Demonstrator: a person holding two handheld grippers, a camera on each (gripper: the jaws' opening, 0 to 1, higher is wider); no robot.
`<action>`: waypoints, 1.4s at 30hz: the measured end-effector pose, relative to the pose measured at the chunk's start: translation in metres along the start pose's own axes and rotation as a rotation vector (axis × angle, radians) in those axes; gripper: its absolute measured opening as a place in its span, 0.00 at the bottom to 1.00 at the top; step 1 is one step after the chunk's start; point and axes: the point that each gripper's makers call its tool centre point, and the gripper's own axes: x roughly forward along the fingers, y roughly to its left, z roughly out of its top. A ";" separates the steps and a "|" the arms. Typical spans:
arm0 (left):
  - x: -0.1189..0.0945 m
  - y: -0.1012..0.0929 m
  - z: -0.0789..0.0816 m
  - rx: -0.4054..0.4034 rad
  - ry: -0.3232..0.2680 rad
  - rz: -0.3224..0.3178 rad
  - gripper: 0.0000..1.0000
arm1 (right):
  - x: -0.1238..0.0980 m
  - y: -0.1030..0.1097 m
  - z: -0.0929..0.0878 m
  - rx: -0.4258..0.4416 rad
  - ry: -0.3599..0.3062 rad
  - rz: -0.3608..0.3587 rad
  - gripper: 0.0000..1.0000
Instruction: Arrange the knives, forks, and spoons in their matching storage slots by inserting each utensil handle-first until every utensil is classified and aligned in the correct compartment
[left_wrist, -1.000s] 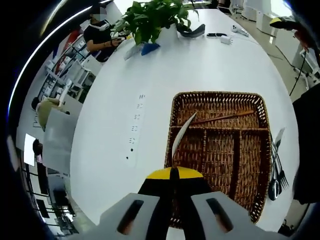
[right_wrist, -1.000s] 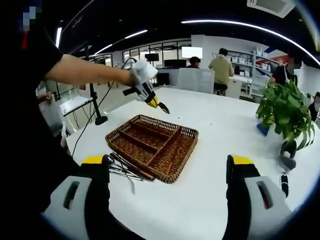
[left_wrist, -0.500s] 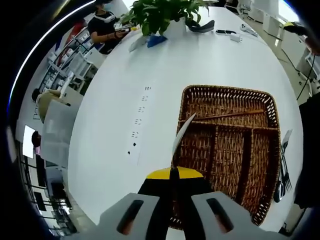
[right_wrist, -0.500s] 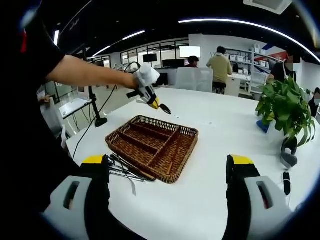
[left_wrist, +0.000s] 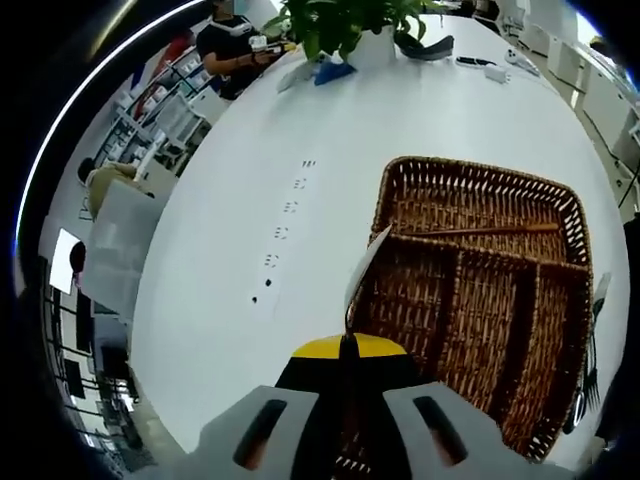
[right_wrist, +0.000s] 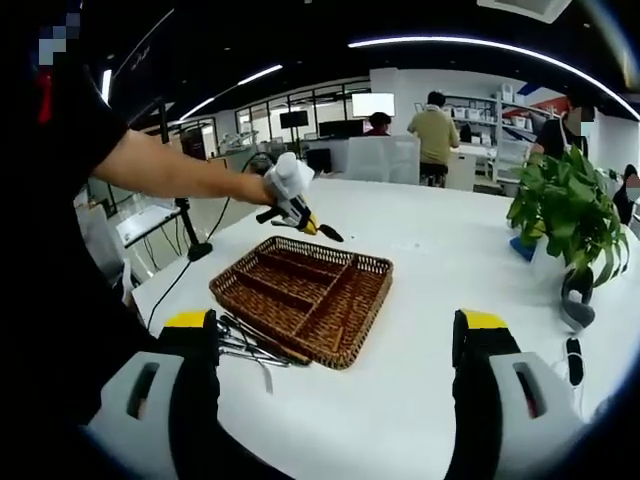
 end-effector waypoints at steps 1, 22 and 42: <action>0.003 -0.002 -0.002 0.001 -0.002 0.000 0.00 | 0.000 0.001 0.000 0.000 0.003 0.001 1.00; 0.046 -0.024 -0.024 -0.040 0.039 0.004 0.00 | -0.014 0.001 -0.010 0.002 0.018 -0.033 1.00; 0.070 -0.026 -0.028 0.067 0.007 0.077 0.01 | -0.022 0.008 -0.008 0.002 0.013 -0.033 1.00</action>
